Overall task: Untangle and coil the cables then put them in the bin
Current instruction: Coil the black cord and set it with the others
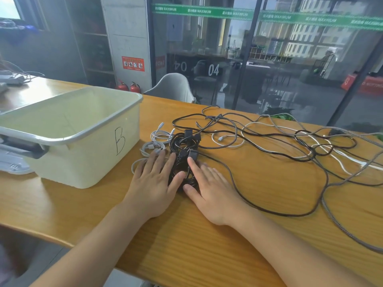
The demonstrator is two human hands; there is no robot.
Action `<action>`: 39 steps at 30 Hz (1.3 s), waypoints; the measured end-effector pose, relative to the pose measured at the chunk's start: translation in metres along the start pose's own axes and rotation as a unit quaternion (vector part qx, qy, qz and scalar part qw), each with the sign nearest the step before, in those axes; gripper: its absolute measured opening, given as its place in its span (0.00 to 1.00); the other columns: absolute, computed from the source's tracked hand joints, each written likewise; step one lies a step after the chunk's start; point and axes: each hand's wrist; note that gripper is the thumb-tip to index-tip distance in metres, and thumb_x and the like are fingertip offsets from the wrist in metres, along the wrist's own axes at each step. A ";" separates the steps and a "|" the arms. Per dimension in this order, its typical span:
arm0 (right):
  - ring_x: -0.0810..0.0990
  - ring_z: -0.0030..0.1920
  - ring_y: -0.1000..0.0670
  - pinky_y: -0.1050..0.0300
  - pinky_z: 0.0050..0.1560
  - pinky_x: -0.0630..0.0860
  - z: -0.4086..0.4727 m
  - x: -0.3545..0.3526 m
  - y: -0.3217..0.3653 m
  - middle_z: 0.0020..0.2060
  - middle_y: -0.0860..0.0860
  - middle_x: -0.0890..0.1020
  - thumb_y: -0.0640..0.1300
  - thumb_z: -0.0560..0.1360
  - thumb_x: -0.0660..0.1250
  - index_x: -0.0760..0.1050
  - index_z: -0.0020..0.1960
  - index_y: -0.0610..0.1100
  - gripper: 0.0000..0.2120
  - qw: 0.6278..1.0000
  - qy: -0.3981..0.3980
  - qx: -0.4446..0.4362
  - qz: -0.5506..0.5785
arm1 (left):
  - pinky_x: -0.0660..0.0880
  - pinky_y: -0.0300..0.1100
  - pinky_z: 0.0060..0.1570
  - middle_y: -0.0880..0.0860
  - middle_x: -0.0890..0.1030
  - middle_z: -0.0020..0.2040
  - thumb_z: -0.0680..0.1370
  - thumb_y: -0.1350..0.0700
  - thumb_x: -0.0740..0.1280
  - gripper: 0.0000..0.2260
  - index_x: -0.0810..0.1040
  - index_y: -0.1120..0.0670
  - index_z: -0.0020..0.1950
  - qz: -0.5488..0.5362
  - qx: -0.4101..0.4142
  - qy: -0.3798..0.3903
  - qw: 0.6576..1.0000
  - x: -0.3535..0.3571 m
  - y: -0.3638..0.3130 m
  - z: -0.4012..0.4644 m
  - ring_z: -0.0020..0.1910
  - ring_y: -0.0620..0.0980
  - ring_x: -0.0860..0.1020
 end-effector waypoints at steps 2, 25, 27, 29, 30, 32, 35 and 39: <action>0.40 0.83 0.54 0.51 0.83 0.40 0.001 0.001 -0.001 0.85 0.51 0.46 0.65 0.85 0.45 0.32 0.82 0.61 0.33 1.000 -0.006 -0.003 0.003 | 0.41 0.51 0.81 0.47 0.44 0.85 0.74 0.28 0.30 0.40 0.44 0.42 0.85 -0.016 -0.001 0.000 1.000 0.001 0.002 0.001 0.83 0.47 0.37; 0.83 0.55 0.57 0.60 0.55 0.78 -0.082 -0.068 -0.135 0.54 0.63 0.85 0.47 0.82 0.65 0.84 0.59 0.57 0.11 0.974 -0.168 0.129 -0.076 | 0.43 0.50 0.82 0.53 0.56 0.84 0.85 0.38 0.44 0.31 0.50 0.51 0.85 0.034 0.190 -0.045 0.980 0.028 -0.132 0.036 0.84 0.51 0.45; 0.83 0.51 0.58 0.59 0.54 0.79 -0.082 -0.072 -0.143 0.50 0.64 0.86 0.48 0.81 0.68 0.85 0.55 0.58 0.09 0.968 -0.197 0.151 -0.028 | 0.45 0.49 0.82 0.53 0.56 0.84 0.85 0.38 0.45 0.31 0.50 0.51 0.85 0.016 0.182 -0.041 0.982 0.032 -0.143 0.043 0.84 0.52 0.46; 0.83 0.49 0.61 0.59 0.55 0.81 -0.080 -0.073 -0.150 0.46 0.65 0.86 0.48 0.79 0.70 0.86 0.51 0.58 0.07 0.960 -0.223 0.167 0.039 | 0.46 0.46 0.81 0.53 0.57 0.84 0.86 0.39 0.47 0.30 0.51 0.51 0.85 -0.022 0.161 -0.031 0.986 0.035 -0.154 0.050 0.84 0.51 0.48; 0.83 0.47 0.62 0.60 0.54 0.81 -0.080 -0.072 -0.152 0.45 0.66 0.86 0.49 0.79 0.70 0.86 0.51 0.58 0.07 0.956 -0.229 0.169 0.068 | 0.47 0.45 0.80 0.53 0.57 0.84 0.86 0.39 0.48 0.30 0.51 0.51 0.85 -0.039 0.147 -0.019 0.988 0.036 -0.159 0.055 0.84 0.51 0.49; 0.83 0.46 0.65 0.63 0.53 0.80 -0.080 -0.070 -0.152 0.43 0.66 0.86 0.50 0.79 0.71 0.87 0.51 0.57 0.06 0.952 -0.233 0.163 0.112 | 0.49 0.44 0.80 0.52 0.58 0.84 0.86 0.39 0.48 0.30 0.52 0.52 0.85 -0.069 0.121 0.012 0.990 0.040 -0.166 0.068 0.83 0.51 0.52; 0.83 0.47 0.64 0.62 0.53 0.81 -0.081 -0.067 -0.148 0.43 0.66 0.86 0.50 0.79 0.71 0.87 0.52 0.56 0.06 0.949 -0.228 0.147 0.161 | 0.55 0.47 0.79 0.52 0.64 0.81 0.86 0.39 0.47 0.29 0.60 0.54 0.82 -0.095 0.103 0.042 0.989 0.045 -0.172 0.089 0.81 0.51 0.58; 0.84 0.45 0.60 0.58 0.52 0.80 -0.080 -0.064 -0.142 0.42 0.66 0.86 0.50 0.79 0.71 0.87 0.51 0.56 0.06 0.949 -0.210 0.132 0.197 | 0.60 0.45 0.76 0.50 0.69 0.78 0.86 0.42 0.53 0.25 0.64 0.52 0.80 -0.148 0.077 0.050 0.985 0.045 -0.168 0.103 0.78 0.49 0.64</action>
Point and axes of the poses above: each hand's wrist, its own z-axis towards the middle knuckle, its own x-axis out of the palm, y = z × x
